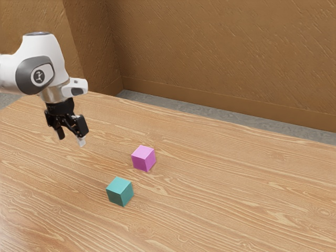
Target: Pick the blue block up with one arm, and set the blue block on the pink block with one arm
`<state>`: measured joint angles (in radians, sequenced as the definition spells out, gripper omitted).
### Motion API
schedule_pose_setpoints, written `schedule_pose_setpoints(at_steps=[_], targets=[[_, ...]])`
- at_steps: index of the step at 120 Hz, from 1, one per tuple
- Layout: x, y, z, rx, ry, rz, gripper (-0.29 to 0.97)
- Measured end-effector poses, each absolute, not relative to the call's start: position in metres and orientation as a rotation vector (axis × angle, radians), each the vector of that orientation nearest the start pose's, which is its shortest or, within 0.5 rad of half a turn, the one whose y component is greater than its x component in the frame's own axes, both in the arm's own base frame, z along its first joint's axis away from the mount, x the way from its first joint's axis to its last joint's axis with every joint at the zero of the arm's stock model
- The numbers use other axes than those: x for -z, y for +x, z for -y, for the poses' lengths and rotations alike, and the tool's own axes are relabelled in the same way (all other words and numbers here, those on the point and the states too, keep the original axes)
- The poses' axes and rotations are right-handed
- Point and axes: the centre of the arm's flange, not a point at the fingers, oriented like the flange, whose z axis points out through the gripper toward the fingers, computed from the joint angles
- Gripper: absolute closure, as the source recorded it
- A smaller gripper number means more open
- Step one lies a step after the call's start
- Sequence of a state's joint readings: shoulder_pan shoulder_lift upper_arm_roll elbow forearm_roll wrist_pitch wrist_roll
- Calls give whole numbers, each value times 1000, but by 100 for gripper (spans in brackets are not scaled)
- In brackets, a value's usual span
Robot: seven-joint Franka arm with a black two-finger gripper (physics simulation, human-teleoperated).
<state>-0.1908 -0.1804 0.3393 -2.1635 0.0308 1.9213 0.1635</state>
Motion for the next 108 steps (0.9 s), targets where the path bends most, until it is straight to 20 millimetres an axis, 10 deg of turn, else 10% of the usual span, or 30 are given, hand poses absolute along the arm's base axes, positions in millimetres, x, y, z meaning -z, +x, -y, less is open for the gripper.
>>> schedule_pose_setpoints(at_steps=[68,108], targets=[[-312,545,-27,-119,-3235,24,0],[-332,521,-1,16,-3268,-128,0]])
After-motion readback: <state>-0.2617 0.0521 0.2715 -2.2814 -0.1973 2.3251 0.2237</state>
